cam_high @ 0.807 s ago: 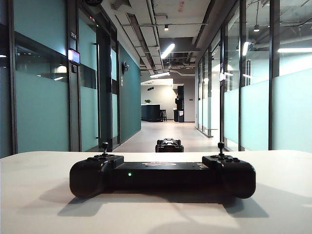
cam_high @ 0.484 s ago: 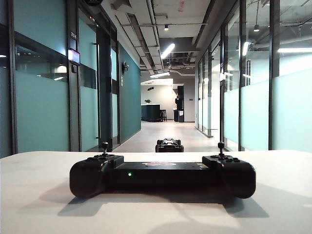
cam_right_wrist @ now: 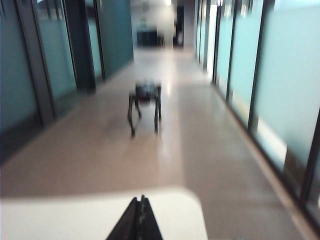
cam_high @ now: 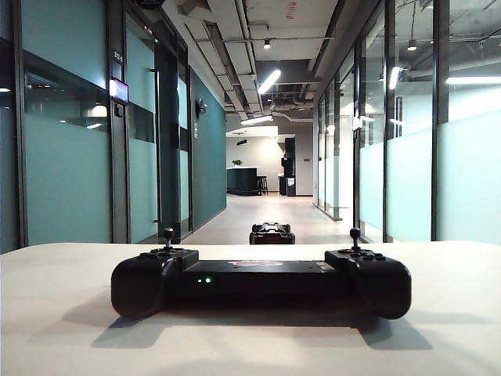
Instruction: Push the left joystick on the remote control sitting on the white table forward to make the robot dog walk in a straight line until it approaches the door.
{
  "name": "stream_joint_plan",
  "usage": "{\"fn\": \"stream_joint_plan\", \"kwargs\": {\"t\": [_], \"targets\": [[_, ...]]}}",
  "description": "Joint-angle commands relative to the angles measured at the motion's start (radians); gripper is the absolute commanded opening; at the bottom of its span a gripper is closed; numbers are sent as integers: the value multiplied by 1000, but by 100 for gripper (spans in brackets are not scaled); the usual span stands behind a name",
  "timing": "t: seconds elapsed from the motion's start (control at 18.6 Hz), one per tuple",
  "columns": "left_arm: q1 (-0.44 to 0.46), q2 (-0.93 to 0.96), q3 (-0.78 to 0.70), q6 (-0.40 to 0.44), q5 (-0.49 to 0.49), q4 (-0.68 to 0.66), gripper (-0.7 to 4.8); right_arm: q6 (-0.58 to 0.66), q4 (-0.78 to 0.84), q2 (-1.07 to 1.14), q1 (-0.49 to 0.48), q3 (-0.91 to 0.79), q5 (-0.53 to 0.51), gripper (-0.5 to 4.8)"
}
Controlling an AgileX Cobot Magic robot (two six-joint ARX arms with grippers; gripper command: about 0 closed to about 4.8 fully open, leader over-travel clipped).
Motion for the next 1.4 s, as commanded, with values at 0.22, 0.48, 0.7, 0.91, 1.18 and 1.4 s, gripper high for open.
{"fn": "stream_joint_plan", "kwargs": {"t": [0.22, 0.48, 0.7, 0.91, 1.18, 1.4], "targets": [[-1, 172, 178, -47, 79, -10, -5, -3, -23, 197, 0, 232, -52, -2], [-11, 398, 349, -46, 167, -35, -5, 4, -157, 397, 8, 449, -92, -4], [-83, 566, 515, -46, 163, -124, -5, 21, -286, 528, 111, 575, -89, -4], [-201, 714, 667, -37, 163, -243, -5, 79, -399, 627, 297, 634, 79, -4], [-303, 861, 791, -7, 238, -331, -5, 187, -508, 742, 511, 689, 167, -4], [-313, 949, 856, 38, 339, -403, -5, 294, -675, 891, 606, 774, 127, -4]]}}
